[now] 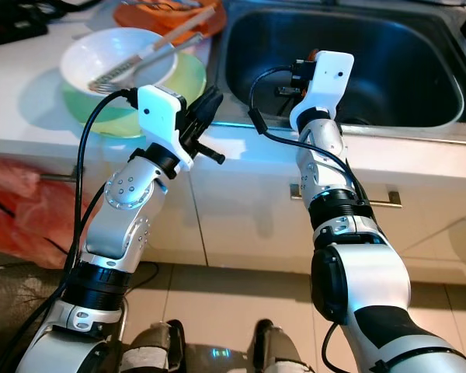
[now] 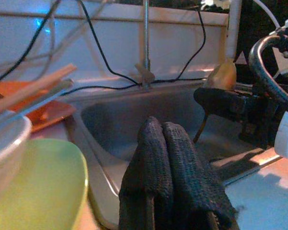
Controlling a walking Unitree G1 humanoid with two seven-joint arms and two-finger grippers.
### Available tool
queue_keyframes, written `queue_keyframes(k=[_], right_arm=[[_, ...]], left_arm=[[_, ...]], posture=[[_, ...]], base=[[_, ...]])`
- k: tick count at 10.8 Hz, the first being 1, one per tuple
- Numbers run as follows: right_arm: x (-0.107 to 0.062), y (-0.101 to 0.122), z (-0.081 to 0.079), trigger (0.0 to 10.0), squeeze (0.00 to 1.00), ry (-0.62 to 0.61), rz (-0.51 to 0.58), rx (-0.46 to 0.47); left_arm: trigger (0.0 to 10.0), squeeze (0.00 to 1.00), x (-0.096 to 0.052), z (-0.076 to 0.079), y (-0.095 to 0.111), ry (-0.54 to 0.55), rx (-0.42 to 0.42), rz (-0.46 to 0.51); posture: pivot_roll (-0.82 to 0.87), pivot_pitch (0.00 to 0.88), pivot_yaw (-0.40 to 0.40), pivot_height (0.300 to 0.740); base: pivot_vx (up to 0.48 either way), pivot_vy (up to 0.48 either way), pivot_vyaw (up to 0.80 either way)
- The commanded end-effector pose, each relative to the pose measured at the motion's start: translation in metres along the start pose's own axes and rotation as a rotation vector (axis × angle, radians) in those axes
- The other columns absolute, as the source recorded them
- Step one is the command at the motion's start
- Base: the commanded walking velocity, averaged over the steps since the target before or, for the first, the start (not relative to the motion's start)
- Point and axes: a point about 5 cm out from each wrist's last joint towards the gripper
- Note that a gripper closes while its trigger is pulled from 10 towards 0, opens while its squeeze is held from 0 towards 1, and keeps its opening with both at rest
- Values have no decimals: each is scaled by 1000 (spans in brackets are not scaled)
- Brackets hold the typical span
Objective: Kitchen organization
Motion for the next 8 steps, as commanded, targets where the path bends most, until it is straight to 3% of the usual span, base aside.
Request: queue_keyframes(k=[1,4,8], right_arm=[[1,6,1,10000,0,-10,38,16],[4,16,3,10000,0,-12,81,25],[3,10,3,10000,0,-10,52,8]], left_arm=[[10000,0,1,1,1,-10,1,11],[10000,0,7,-1,2,-7,2,23],[10000,0,8,-2,-3,10,-10,19]], posture=[[207,86,-25,740],[209,70,-35,740],[196,69,-44,740]], base=[[0,0,0],[0,0,0],[0,0,0]])
Point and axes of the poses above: a point about 5 cm out from each wrist's last joint towards the gripper, its own x axis pointing out of the wrist towards the gripper, its own y axis along the axis of the wrist's last joint, z = x × y, and after that the axes turned 1 degree about -x, right-handed
